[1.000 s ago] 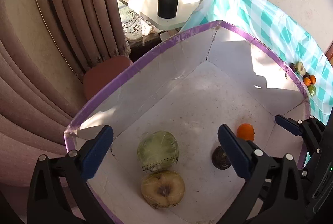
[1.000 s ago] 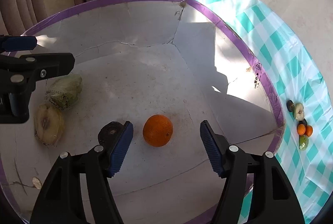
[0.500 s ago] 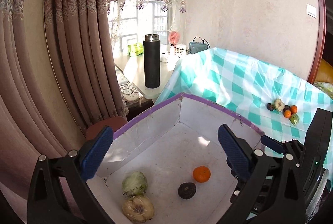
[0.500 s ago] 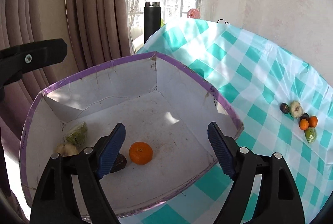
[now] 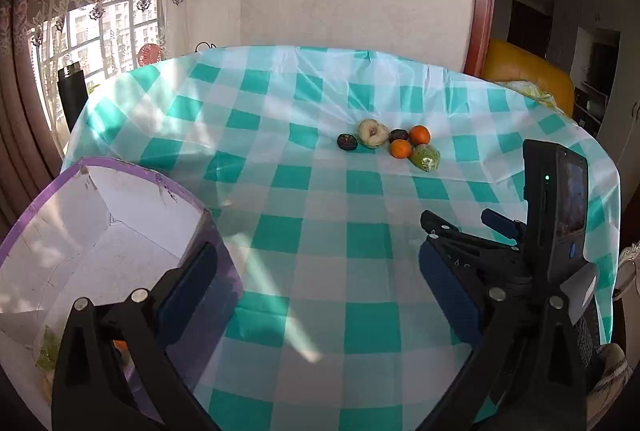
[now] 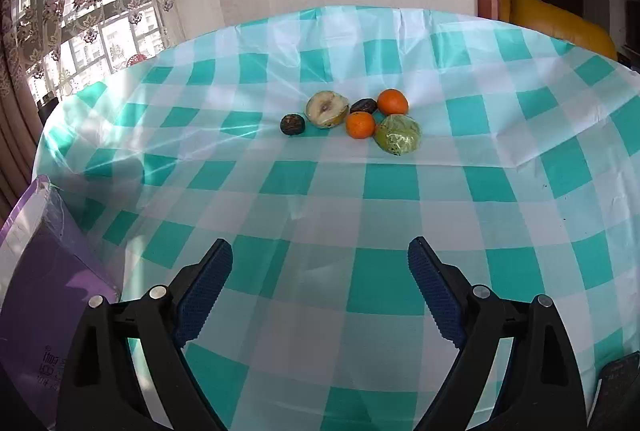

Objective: Organize fruits
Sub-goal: 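Move both tools back toward the remaining fruits on the table, then grasp an orange with left tool while right tool grasps wrapped green fruit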

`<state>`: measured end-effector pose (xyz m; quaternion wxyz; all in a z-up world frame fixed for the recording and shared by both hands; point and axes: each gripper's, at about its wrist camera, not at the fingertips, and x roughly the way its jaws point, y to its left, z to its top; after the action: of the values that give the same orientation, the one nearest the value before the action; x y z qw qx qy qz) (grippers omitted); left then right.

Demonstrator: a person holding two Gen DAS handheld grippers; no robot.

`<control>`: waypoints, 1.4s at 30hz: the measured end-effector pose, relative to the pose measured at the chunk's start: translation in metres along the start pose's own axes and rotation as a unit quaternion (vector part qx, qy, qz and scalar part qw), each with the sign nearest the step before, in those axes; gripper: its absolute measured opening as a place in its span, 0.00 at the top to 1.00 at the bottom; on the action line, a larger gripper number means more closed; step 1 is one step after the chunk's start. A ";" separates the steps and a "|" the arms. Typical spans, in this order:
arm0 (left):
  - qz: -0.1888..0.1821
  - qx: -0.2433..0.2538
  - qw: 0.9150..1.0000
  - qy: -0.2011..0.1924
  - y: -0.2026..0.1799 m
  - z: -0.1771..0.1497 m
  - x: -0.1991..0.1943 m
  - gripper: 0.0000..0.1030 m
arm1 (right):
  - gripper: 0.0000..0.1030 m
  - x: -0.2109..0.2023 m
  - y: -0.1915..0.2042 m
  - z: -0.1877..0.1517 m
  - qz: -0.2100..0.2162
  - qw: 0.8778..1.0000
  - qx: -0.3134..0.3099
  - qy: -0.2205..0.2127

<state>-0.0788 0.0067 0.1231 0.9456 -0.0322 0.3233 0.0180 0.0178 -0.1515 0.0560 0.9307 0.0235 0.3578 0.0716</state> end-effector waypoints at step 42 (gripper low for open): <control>-0.087 -0.063 0.991 0.084 -0.070 0.089 0.285 0.06 | 0.45 0.133 -0.142 0.095 0.050 0.970 0.238 -0.010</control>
<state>0.2047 -0.0528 0.0223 0.9090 -0.1215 0.3959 -0.0464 0.1957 -0.2707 0.0248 0.8972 0.2630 0.3535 0.0309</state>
